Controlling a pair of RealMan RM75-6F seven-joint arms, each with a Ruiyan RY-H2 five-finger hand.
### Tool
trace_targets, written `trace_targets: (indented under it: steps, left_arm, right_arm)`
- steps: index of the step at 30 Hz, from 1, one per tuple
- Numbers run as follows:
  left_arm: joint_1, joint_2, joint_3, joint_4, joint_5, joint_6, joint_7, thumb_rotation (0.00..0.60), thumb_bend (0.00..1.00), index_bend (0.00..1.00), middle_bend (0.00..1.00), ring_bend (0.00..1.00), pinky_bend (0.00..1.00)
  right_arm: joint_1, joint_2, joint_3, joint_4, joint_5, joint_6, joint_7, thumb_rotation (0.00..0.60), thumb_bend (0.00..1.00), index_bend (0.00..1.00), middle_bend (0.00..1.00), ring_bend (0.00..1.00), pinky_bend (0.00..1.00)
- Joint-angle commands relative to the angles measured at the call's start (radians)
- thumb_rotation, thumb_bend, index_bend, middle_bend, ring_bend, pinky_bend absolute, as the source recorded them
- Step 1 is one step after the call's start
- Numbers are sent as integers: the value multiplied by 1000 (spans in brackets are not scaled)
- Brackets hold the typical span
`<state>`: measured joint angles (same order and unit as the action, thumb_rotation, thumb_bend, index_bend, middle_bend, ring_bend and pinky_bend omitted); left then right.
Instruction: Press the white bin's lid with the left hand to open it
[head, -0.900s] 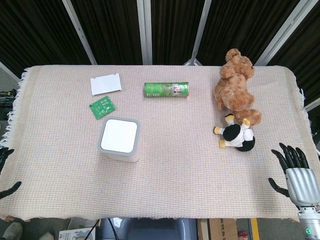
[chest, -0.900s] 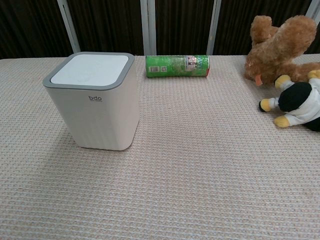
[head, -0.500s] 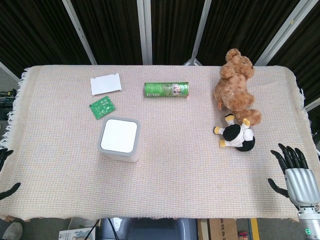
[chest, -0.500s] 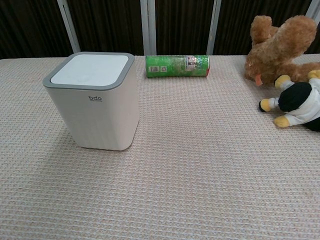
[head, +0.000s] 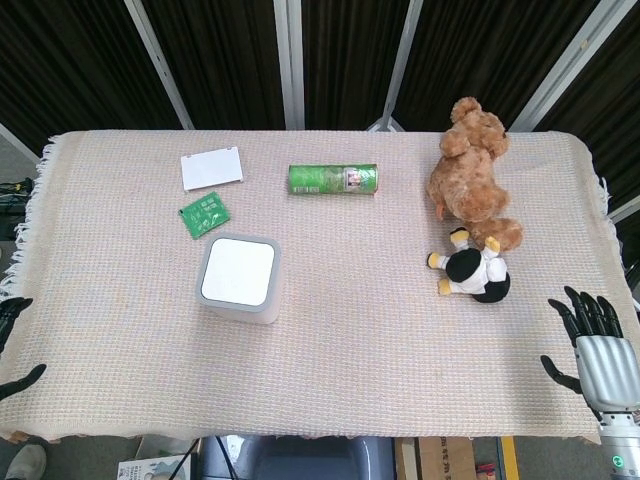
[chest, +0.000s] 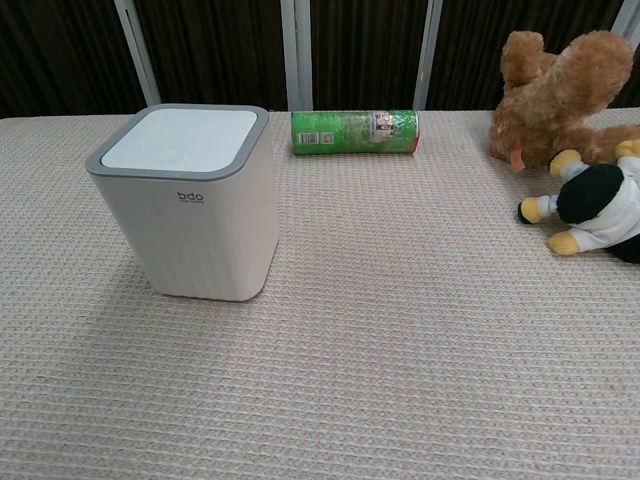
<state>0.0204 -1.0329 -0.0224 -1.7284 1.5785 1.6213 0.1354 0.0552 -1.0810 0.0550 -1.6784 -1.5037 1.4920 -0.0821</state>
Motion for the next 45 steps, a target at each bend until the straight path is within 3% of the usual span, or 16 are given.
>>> trace_targets:
  steps: [1,4,8,10,14,19,26,45]
  left_arm:
    - [-11,-4,-6,22,30,11,-32,600,253,172,347,274,298]
    - [-32,-11,-26,63,68,33,-62,600,291,171,516,442,428]
    - [-111,49,-54,24,48,-82,-77,600,362,162,641,561,520]
    - [-136,73,-63,-2,41,-118,-77,600,431,158,699,616,566]
    - [-200,124,-77,-58,42,-209,-60,600,663,159,802,717,633]
    - [-292,175,-88,-142,22,-362,-5,600,711,159,812,729,650]
    - [-389,163,-98,-239,-10,-504,83,600,711,159,813,729,650]
    - [-485,113,-108,-336,-127,-606,252,600,711,173,816,732,664]
  right_arm:
    - [-2,-1,3,0,3,4,-1,600,245,178,67,18,0]
    - [-1,-8,7,3,16,2,-13,600,245,178,67,19,0]
    - [9,-24,5,5,25,-23,-39,600,244,178,67,19,0]
    - [12,-28,3,6,26,-29,-45,600,245,178,67,20,0]
    - [16,-35,2,7,29,-38,-56,600,245,178,67,26,0]
    - [21,-41,2,12,34,-48,-60,600,244,178,67,31,0]
    - [19,-41,5,14,36,-41,-57,600,246,178,67,31,0]
    - [15,-35,9,18,34,-28,-37,600,245,178,68,31,0]
